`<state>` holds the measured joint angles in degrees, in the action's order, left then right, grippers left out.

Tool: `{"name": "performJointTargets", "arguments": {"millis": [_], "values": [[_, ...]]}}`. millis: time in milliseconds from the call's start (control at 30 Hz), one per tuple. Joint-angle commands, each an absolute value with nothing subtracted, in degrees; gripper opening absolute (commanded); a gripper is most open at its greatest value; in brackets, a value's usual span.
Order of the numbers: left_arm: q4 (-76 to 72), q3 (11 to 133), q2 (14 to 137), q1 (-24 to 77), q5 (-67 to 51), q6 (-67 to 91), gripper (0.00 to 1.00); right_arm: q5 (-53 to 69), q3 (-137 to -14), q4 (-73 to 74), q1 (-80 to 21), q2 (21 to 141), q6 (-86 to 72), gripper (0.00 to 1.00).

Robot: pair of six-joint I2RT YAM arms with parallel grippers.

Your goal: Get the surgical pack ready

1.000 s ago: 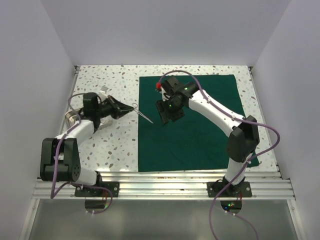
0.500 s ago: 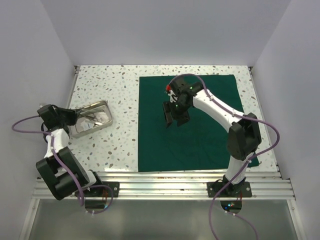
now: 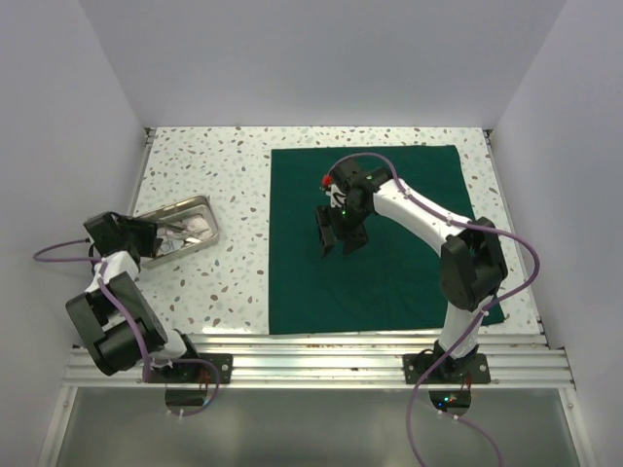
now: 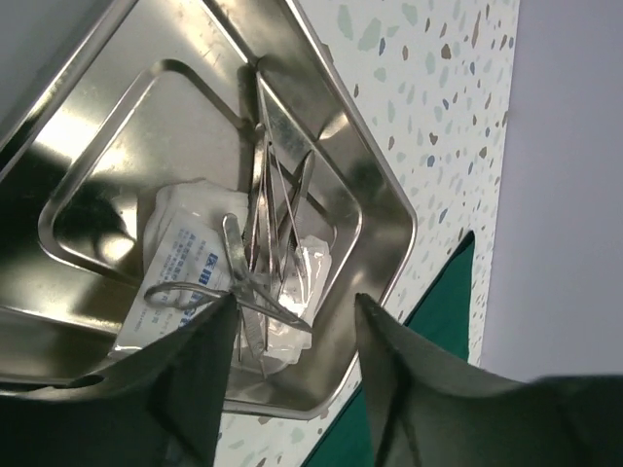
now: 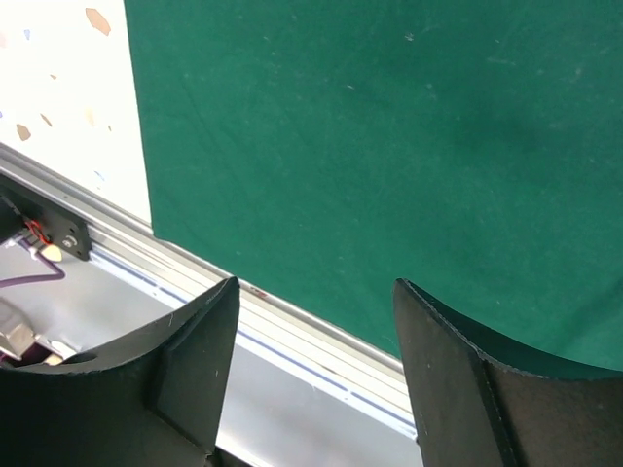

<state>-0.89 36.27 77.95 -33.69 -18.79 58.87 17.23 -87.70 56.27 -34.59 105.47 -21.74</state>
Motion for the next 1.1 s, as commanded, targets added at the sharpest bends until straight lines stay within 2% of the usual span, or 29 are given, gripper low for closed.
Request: {"name": "performJointTargets", "arguments": {"millis": [0, 67, 167, 333, 567, 700, 900, 1067], "values": [[2.0, 38.9, 78.1, -33.9, -17.1, 57.4, 0.59, 19.5, -87.6, 53.9, -34.7, 104.0, -22.4, 0.68], [5.2, 40.8, 77.9, -33.8, -16.4, 55.6, 0.69, 19.5, -87.5, 53.8, -34.6, 103.7, -22.2, 0.68], [11.1, 41.1, 75.9, -33.8, -14.9, 54.4, 0.73, 19.2, -86.9, 53.8, -34.5, 103.3, -21.5, 0.69], [24.6, 41.1, 73.3, -30.2, -8.3, 53.7, 0.74, 20.0, -85.6, 53.7, -34.5, 103.0, -20.7, 0.69], [29.4, 41.0, 73.7, -24.4, -5.0, 54.8, 0.75, 19.6, -83.1, 51.9, -34.5, 102.1, -20.7, 0.70], [30.9, 45.5, 74.7, -24.3, -3.6, 53.8, 0.75, 19.7, -80.4, 49.5, -34.6, 100.3, -22.2, 0.70], [28.9, 60.9, 83.0, -19.6, -11.2, 36.2, 0.71, 19.3, -76.8, 48.3, -34.5, 97.5, -22.3, 0.70], [32.6, 66.4, 90.4, -12.8, -15.5, 20.5, 0.69, 20.0, -75.2, 47.9, -34.5, 96.5, -21.2, 0.71]]}}
